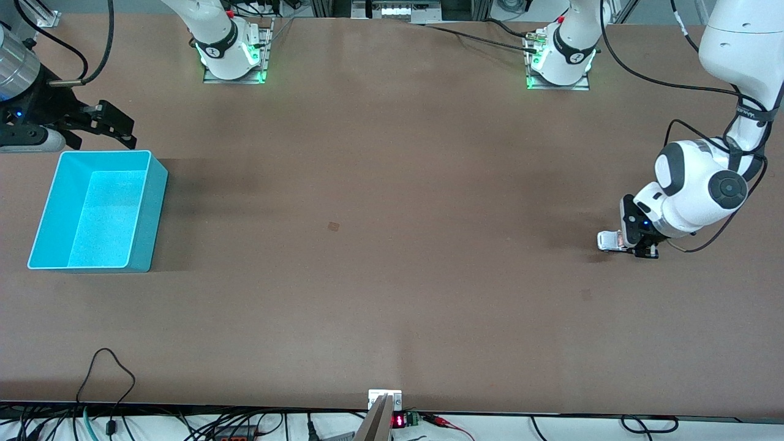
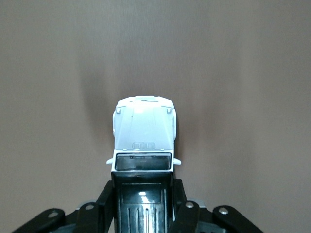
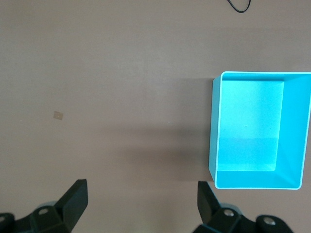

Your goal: Wind and store white jeep toy

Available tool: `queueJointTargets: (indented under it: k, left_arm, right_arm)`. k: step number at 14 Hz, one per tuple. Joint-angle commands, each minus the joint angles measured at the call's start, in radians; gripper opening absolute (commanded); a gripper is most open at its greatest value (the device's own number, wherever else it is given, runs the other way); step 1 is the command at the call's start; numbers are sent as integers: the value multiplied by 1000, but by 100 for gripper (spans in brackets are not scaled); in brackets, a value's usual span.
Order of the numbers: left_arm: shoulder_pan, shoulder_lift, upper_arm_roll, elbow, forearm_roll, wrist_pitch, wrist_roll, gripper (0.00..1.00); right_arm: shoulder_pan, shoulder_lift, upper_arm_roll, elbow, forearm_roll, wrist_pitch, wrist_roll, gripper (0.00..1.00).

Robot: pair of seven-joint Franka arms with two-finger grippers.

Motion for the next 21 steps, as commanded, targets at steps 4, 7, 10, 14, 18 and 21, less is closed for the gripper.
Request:
queueJointTargets:
  k: [4, 7, 10, 14, 18, 21]
  left_arm:
    - [48, 73, 4, 20, 19, -22, 60, 9]
    - [64, 77, 6, 29, 19, -22, 60, 10]
    - [77, 76, 3, 31, 18, -24, 58, 100]
    - [70, 37, -8, 31, 18, -59, 48, 100]
    - [65, 1, -39, 96, 18, -219, 17, 100]
    - [64, -7, -72, 211, 18, -417, -31, 100]
  right_arm:
    - [7, -16, -5, -8, -1, -10, -9, 100]
    - [7, -16, -5, -8, -1, -10, -9, 100]
    - [7, -16, -5, -8, -1, -10, -11, 100]
    - [7, -16, -5, -8, -1, -10, -11, 100]
    - [7, -16, -5, -8, -1, -10, -9, 100]
    - [7, -16, -5, -8, -1, -10, -9, 100]
